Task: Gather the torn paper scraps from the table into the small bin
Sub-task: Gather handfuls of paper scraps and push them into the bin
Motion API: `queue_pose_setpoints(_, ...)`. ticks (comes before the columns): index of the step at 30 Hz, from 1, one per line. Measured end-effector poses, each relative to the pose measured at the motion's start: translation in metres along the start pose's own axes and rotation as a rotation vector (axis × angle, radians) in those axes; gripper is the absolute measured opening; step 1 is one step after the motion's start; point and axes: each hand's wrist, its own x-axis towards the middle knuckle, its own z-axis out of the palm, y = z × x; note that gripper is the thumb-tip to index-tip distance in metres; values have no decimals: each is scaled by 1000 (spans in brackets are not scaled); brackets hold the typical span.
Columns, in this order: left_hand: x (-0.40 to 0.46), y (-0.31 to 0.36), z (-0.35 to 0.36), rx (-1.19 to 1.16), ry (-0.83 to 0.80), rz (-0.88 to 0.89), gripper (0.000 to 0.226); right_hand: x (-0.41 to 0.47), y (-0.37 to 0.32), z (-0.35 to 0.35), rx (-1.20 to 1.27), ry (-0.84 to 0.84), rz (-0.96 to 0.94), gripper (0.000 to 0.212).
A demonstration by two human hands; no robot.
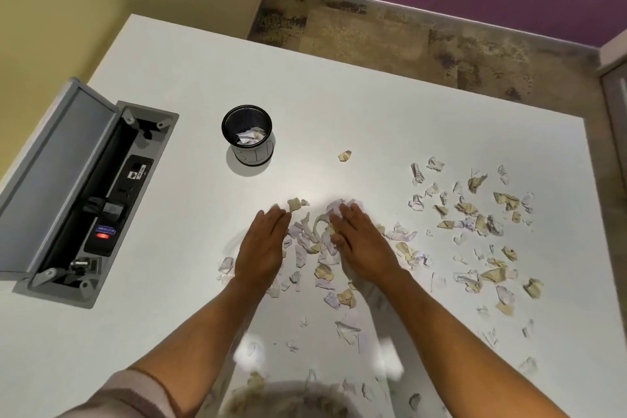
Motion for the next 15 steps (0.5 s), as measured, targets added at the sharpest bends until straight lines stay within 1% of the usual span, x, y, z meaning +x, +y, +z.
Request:
queue_pose_setpoints(2,-1,8,-5,-62,-7,-13,33,-11,-2,0,1,-6,-2,47)
queue_pose_setpoints(4,-2,19,-10,-141,-20,-69,27,-21,-7,-6,43,-2,-14,42)
queue_pose_setpoints(6,-3,28,-12,-172,-53,-117,28,-29,-10,-12,9,98,-55,36)
queue_pose_setpoints(7,-4,32,-13,-154,-86,-133,32,-33,-10,-14,-46,164,-53,37)
queue_pose_setpoints(8,-5,35,-14,-109,-126,-136,39,-34,-10,-16,-100,198,-24,44)
queue_pose_setpoints(10,-6,40,-17,4,-256,-120,60,-36,-13,-17,-182,109,90,65)
queue_pose_setpoints(12,-5,49,-19,74,-413,-81,79,-35,-15,-13,-246,-1,155,77)
queue_pose_setpoints(13,-3,53,-19,112,-473,-54,82,-35,-18,-10,-272,-30,162,78)
queue_pose_setpoints(15,-1,63,-18,180,-553,-28,78,-34,-25,-6,-278,-37,169,71)
